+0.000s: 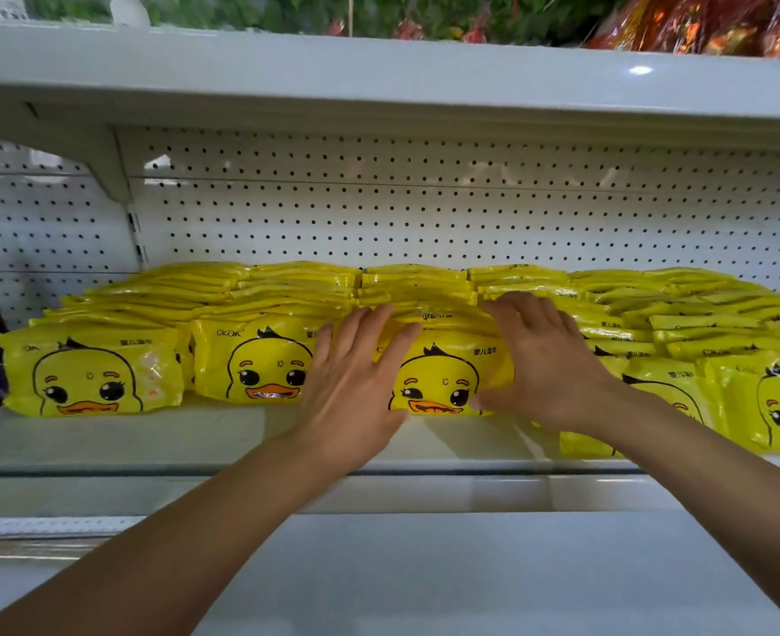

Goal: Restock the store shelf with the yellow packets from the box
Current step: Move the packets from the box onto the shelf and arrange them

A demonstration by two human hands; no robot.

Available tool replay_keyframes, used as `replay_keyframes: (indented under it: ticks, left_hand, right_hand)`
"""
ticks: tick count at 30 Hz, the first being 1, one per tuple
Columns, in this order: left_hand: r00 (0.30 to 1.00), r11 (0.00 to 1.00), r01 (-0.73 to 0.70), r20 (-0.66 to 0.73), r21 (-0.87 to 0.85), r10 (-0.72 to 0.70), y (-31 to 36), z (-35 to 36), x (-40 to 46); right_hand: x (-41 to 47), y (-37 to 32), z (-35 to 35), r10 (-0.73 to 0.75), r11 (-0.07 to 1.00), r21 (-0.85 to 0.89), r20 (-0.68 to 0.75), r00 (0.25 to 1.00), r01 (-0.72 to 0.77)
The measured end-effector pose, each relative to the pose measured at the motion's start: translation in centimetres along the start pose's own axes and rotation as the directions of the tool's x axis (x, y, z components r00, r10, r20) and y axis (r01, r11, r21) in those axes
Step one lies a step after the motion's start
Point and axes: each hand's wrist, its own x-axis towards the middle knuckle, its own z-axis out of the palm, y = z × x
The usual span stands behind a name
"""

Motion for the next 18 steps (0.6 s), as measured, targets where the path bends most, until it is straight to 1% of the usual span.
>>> replay_keyframes:
  ticks: [2,3,6,8,10,11,13,16,18]
  left_hand:
    - [0.994,0.999,0.047,0.095,-0.017,-0.045,0.2,0.3,0.7]
    - [0.991,0.998,0.062,0.119,0.006,-0.062,0.2,0.5,0.9]
    - [0.993,0.995,0.048,0.101,0.088,-0.057,-0.3,1.1,1.4]
    - [0.997,0.995,0.035,0.072,0.098,-0.042,-0.6,1.4,1.5]
    - [0.996,0.987,0.022,0.081,0.156,-0.035,-1.0,1.8,1.9]
    - [0.997,0.988,0.02,0.076,0.153,-0.032,-1.2,2.0,2.2]
    - [0.999,0.987,0.021,0.033,0.158,-0.026,-1.6,2.7,2.7]
    - [0.997,0.988,0.034,0.063,0.151,-0.044,-1.6,2.7,3.1]
    - [0.993,0.989,0.02,0.112,0.144,-0.036,-1.3,2.4,3.2]
  right_hand:
    - [0.6,-0.6,0.8,0.012,0.99,-0.138,0.095,0.995,0.001]
    - [1.0,-0.8,1.2,0.02,0.981,-0.192,0.106,0.994,0.001]
    - [1.9,-1.2,2.2,0.038,0.955,-0.295,0.063,0.997,-0.018]
    - [2.4,-1.4,2.6,0.042,0.95,-0.311,0.039,0.998,-0.028]
    - [2.8,-1.4,2.8,0.026,0.952,-0.304,0.016,1.0,-0.02]
    - [3.0,-1.4,3.0,0.019,0.953,-0.302,0.004,1.0,-0.017]
    - [3.3,-1.3,3.1,0.011,0.952,-0.305,-0.015,1.0,-0.015]
    - [3.7,-1.3,3.0,0.005,0.949,-0.317,-0.003,1.0,-0.006]
    - [3.8,-1.2,2.8,0.0,0.947,-0.32,0.02,1.0,0.007]
